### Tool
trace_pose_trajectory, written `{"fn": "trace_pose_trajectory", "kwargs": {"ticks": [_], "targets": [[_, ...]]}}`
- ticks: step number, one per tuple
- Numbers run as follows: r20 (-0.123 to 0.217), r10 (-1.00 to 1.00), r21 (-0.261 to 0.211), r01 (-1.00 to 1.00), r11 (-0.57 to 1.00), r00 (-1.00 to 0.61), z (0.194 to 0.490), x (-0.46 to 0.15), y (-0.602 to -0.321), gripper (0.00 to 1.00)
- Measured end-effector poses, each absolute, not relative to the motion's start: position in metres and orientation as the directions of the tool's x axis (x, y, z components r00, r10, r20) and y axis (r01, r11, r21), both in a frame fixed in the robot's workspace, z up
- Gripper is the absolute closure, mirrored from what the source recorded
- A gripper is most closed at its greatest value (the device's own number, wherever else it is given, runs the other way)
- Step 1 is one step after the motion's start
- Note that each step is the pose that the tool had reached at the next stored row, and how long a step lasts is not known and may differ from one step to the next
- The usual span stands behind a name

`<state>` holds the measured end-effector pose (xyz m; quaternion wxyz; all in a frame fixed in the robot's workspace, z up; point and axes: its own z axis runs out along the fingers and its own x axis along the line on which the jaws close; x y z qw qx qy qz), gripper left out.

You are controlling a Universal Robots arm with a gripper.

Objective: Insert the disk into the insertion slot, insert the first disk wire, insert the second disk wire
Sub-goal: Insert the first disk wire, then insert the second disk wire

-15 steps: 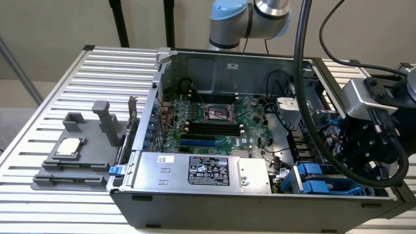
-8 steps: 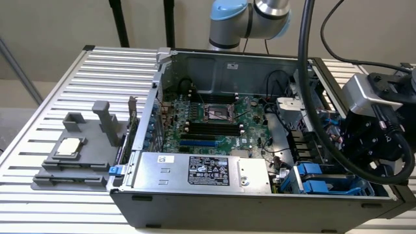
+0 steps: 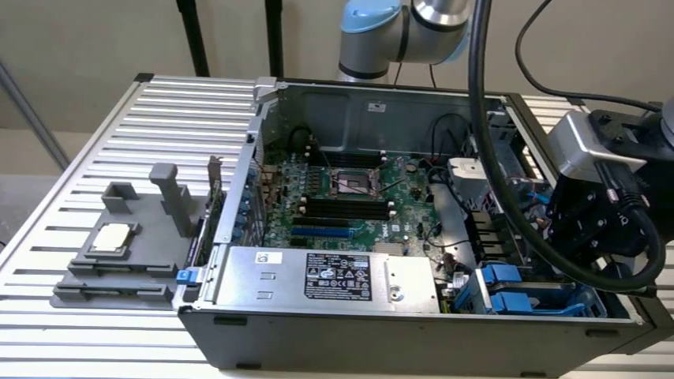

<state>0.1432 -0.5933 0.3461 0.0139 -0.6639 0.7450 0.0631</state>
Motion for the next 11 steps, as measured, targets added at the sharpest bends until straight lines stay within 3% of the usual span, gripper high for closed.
{"fn": "trace_pose_trajectory", "kwargs": {"ticks": [11], "targets": [[-0.104, -0.987, 0.076, -0.991, 0.11, -0.118, 0.3461, 0.1432, -0.5932, 0.75]]}}
